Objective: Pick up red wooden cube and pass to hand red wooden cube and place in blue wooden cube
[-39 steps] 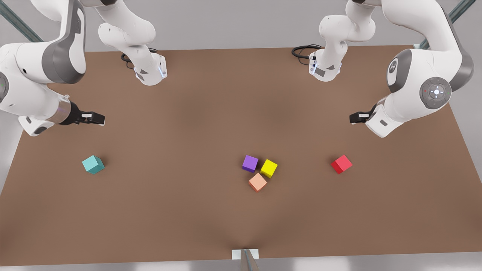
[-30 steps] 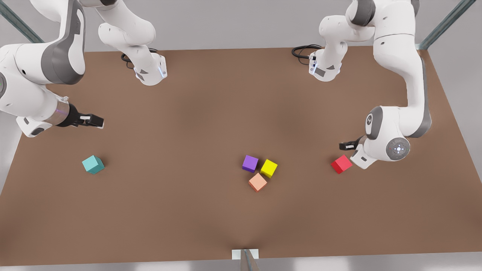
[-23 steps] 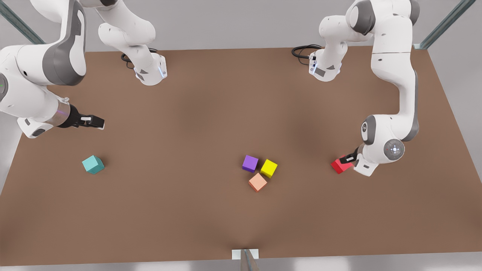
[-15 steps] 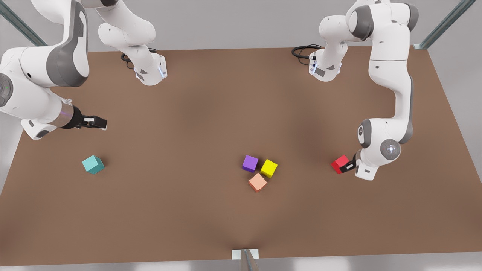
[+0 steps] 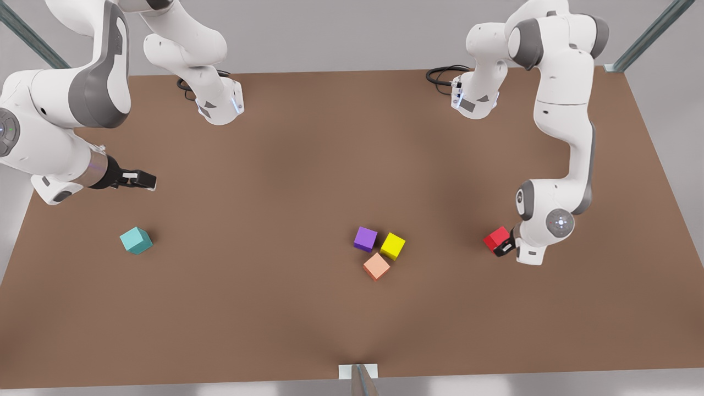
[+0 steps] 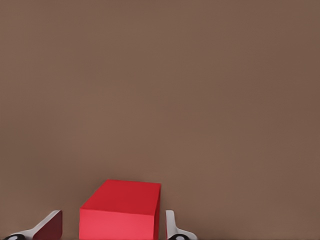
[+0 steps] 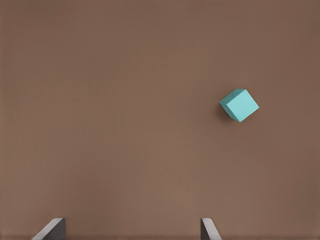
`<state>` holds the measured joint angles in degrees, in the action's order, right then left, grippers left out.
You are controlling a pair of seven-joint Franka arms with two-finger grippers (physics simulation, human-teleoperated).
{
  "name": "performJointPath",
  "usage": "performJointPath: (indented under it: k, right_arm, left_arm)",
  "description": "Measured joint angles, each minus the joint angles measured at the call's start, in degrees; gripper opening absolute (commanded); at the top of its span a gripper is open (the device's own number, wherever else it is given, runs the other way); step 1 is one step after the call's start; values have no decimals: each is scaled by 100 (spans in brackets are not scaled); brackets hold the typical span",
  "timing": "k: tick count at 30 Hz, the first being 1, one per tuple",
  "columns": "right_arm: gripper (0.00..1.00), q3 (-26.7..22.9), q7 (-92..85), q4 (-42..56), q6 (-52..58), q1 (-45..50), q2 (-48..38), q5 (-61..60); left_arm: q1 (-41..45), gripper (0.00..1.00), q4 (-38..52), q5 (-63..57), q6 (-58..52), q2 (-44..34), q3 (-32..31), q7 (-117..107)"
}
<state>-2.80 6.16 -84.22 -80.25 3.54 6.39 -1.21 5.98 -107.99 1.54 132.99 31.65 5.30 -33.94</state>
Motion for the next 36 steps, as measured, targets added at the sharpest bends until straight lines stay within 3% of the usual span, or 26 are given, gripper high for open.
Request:
performJointPath:
  k: [12,14,15,20,24,26,30,36]
  right_arm:
    - [100,0,-39,-9,21,11,0,34]
    - [100,0,-44,-9,27,9,0,35]
    - [100,0,-46,-11,30,7,0,36]
    - [100,0,-57,-18,37,0,0,43]
    - [100,7,-63,-17,36,-8,5,51]
    - [100,29,-115,58,9,11,237,-84]
    - [100,76,-738,1194,-170,299,2057,-1799]
    - [100,364,-2489,1227,-1655,854,2878,-3776]
  left_arm:
    - [18,98,-85,-3,137,304,-38,-271]
    - [18,66,-85,-11,183,336,-38,-307]
    - [18,55,-81,-20,200,338,-38,-331]
    - [10,51,-71,-79,251,215,-132,-474]
    - [-188,51,942,285,-198,208,-1085,-558]
    - [-160,51,1647,837,-700,254,-2059,-622]
    - [-42,52,3167,1615,-1285,1294,-4042,-734]
    - [-32,52,3778,2437,-803,2259,-4780,-541]
